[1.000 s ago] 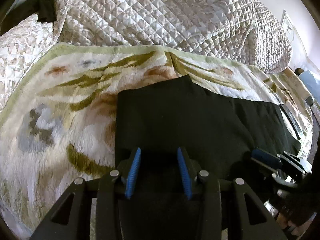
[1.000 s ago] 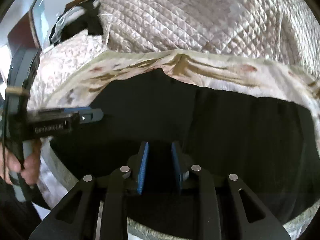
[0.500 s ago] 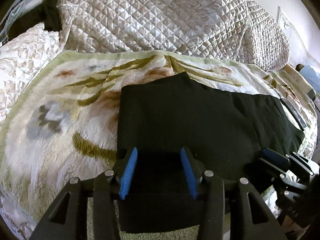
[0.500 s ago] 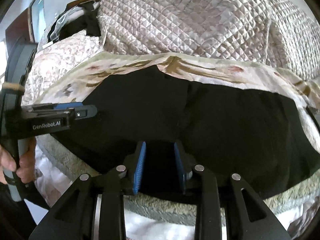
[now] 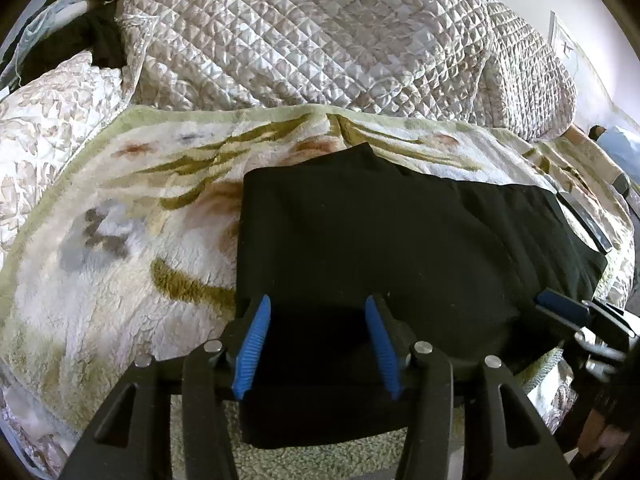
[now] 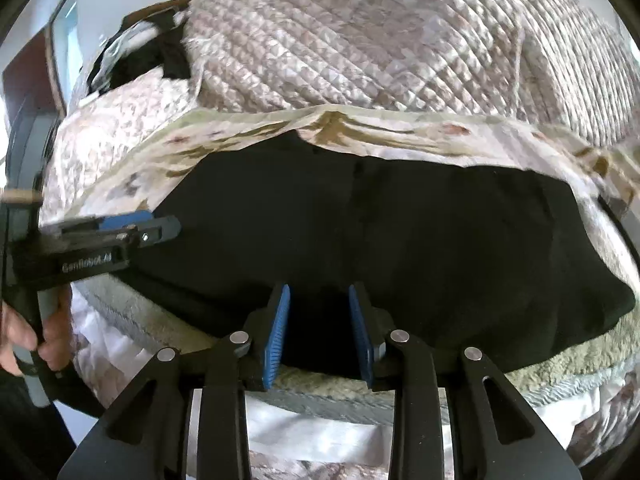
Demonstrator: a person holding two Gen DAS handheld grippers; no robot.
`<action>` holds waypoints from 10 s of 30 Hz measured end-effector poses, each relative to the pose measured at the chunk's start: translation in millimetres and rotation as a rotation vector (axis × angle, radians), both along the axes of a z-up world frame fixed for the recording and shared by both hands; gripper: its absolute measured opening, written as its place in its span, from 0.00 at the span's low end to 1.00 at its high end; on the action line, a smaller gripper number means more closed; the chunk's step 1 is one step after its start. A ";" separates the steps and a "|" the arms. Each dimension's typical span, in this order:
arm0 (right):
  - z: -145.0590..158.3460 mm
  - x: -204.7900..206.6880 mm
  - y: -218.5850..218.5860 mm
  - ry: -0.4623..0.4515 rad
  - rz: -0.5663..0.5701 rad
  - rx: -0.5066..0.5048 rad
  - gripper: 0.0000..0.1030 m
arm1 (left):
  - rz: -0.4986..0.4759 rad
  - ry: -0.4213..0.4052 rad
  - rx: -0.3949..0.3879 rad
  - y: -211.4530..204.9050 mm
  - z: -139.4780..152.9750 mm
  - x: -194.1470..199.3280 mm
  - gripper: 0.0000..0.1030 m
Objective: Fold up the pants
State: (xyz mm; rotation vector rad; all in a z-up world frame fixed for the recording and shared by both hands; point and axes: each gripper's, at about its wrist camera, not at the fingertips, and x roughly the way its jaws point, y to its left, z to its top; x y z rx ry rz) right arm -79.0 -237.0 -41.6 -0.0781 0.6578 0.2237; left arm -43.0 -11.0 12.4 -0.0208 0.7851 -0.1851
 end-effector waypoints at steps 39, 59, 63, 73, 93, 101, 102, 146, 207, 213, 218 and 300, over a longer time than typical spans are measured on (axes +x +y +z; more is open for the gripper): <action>22.1 44.1 -134.5 0.065 -0.513 0.345 0.35 | 0.001 0.007 -0.001 -1.9 0.6 3.5 0.60; 85.4 56.6 49.3 -0.028 0.011 0.136 0.19 | 0.208 -0.025 -0.108 65.3 33.6 10.9 0.60; 51.1 64.3 90.8 0.046 0.104 0.087 0.19 | 0.269 -0.015 -0.132 87.0 32.2 11.2 0.60; 27.2 59.5 121.5 0.038 0.135 -0.033 0.20 | 0.282 0.004 -0.162 100.1 29.9 8.6 0.60; 6.5 43.0 153.7 0.038 0.279 -0.102 0.46 | 0.315 0.012 -0.179 110.5 30.3 9.0 0.60; 19.9 16.8 147.8 0.051 0.380 0.030 0.54 | 0.337 -0.005 -0.186 115.5 33.1 7.2 0.60; 22.5 14.2 145.9 0.047 0.395 0.047 0.54 | 0.335 -0.005 -0.187 115.7 33.2 7.1 0.60; 39.6 79.7 19.0 0.087 0.019 0.115 0.19 | 0.041 0.010 -0.075 17.5 15.6 10.1 0.14; 25.1 129.2 9.4 0.183 0.006 0.178 0.43 | 0.134 0.075 0.016 31.6 5.5 77.5 0.01; 42.3 99.9 -3.4 0.127 0.019 0.222 0.43 | 0.131 0.026 -0.080 49.7 27.6 52.0 0.17; 36.8 71.1 -0.6 0.137 0.045 0.236 0.43 | 0.085 0.002 -0.175 54.5 29.9 18.2 0.45; 51.6 193.3 63.3 0.211 0.185 0.382 0.17 | 0.037 0.048 -0.234 75.2 56.7 145.3 0.23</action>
